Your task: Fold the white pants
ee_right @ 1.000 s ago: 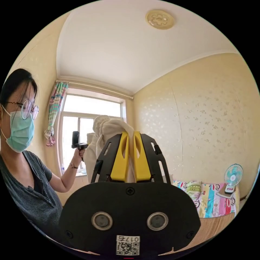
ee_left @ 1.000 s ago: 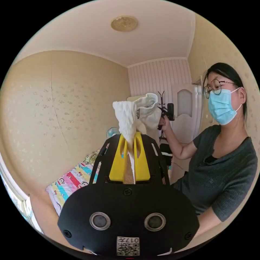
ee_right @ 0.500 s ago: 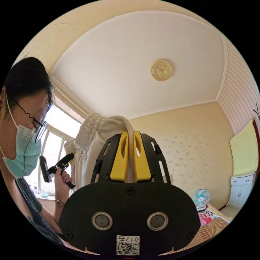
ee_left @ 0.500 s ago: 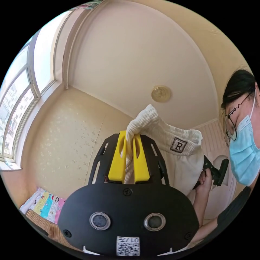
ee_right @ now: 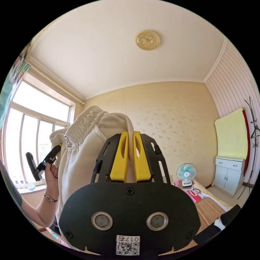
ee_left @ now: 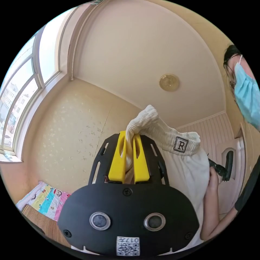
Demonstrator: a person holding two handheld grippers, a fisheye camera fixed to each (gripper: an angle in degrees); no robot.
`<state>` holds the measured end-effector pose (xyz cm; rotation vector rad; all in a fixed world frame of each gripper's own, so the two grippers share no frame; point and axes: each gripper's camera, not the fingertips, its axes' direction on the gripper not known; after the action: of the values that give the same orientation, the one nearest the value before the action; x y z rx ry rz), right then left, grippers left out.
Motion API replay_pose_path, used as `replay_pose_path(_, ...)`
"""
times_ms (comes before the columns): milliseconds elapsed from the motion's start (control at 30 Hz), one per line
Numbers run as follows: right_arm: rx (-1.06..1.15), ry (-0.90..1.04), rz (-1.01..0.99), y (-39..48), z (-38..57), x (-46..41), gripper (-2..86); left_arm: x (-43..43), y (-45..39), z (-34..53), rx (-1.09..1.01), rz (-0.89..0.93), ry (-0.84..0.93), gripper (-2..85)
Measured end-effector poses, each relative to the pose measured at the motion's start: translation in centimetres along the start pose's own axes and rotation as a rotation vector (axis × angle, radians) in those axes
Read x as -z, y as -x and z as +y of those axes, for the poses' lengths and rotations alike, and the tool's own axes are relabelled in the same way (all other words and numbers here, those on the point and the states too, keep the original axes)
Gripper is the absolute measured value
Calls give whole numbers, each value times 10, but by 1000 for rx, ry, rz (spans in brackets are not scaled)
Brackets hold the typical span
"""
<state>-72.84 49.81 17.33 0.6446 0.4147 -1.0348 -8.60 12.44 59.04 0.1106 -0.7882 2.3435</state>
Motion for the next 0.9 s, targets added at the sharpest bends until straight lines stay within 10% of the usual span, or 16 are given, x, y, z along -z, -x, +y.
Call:
replay_pose_path(233,-14,811,393,-195,120,-416,17,-304,177,129,38,-530,775,40)
replay_pose_path(567,-71,1636,69,-316,572,-295,13,-82,313,497,358,-542,1478,42)
replay_pose_path(900,-599,1779,-424,-338,673,-233,87,59,380,598,556,-689,1680,111)
